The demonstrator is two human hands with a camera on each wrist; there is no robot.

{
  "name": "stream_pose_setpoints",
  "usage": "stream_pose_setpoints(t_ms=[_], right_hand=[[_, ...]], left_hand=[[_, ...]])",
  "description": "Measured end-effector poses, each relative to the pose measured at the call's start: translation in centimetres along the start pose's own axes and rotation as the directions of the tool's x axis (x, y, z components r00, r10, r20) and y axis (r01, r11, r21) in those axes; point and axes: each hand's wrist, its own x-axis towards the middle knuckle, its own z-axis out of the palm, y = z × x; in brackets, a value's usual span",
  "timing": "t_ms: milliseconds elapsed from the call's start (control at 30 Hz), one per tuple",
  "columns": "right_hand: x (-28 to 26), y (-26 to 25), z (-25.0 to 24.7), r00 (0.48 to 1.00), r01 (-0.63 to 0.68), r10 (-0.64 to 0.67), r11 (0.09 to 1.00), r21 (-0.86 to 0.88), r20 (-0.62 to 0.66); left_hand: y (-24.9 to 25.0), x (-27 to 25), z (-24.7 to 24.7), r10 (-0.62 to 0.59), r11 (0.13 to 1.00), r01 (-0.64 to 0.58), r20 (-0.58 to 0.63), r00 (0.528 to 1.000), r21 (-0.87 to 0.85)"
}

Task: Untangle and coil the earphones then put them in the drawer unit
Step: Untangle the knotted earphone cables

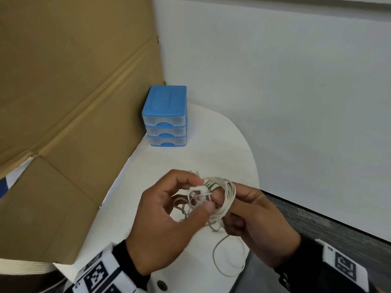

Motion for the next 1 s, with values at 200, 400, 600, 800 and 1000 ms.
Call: stream_pose_setpoints(t_ms=[200,400,600,800,1000], right_hand=[[0.2,-1.1,-0.4,0.997,-0.077,0.077,0.992,0.099,0.001],[0.1,-0.7,-0.3,0.999,0.000,0.000,1.000,0.007,0.037],[0.3,-0.2,-0.9,0.999,0.036,-0.037,0.999,-0.035,-0.027],[0.7,-1.3,-0.7,0.963,0.040,-0.123,0.945,-0.326,-0.239],[-1.3,-2.1,1.9,0.938,0.220,-0.347,0.582,-0.783,0.006]], left_hand=[[-0.2,0.9,-0.5,-0.038,0.990,0.038,0.004,0.999,-0.138],[-0.9,0.9,-0.3,-0.041,0.992,0.037,-0.031,0.999,-0.119],[-0.8,1.0,-0.9,-0.053,0.997,0.044,0.169,0.984,0.058],[-0.1,1.4,-1.4,0.053,0.914,-0.049,0.002,0.999,0.402],[0.9,0.7,-0.7,0.075,0.906,-0.084,0.039,0.996,0.415]])
